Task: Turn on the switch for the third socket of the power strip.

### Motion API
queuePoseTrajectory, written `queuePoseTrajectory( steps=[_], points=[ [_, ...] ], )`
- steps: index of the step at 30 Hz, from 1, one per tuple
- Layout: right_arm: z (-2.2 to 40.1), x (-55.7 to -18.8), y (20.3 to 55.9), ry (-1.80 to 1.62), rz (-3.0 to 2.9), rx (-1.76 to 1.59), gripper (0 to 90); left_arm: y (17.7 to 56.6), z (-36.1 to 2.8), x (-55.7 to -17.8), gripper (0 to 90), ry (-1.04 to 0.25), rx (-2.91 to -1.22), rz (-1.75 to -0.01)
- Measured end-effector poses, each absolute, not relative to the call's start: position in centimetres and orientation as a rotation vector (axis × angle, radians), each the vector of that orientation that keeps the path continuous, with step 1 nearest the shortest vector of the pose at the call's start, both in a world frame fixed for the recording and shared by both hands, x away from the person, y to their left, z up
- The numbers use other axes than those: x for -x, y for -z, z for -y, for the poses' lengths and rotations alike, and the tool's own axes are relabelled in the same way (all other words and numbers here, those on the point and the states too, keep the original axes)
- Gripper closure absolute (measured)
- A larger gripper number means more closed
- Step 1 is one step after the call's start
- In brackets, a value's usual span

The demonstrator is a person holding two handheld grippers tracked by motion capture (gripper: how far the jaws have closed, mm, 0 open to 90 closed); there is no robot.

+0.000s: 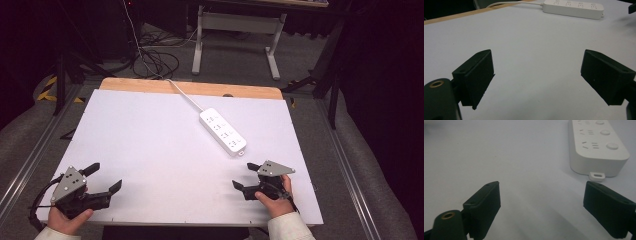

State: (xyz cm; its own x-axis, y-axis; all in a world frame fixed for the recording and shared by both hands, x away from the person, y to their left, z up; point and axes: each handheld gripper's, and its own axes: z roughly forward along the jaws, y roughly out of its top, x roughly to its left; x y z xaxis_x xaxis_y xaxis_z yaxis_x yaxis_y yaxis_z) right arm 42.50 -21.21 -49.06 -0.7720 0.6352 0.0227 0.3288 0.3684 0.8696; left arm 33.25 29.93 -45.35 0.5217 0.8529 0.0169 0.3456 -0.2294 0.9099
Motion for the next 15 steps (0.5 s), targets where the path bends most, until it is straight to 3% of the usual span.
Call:
queuePoseTrajectory(
  steps=[15],
  points=[
    [21.65, -42.37, 48.75, -1.344, -2.296, -0.844, 15.3, 46.2, -30.31, -33.68, 12.9, -0.673, -1.794, -0.999]
  ],
)
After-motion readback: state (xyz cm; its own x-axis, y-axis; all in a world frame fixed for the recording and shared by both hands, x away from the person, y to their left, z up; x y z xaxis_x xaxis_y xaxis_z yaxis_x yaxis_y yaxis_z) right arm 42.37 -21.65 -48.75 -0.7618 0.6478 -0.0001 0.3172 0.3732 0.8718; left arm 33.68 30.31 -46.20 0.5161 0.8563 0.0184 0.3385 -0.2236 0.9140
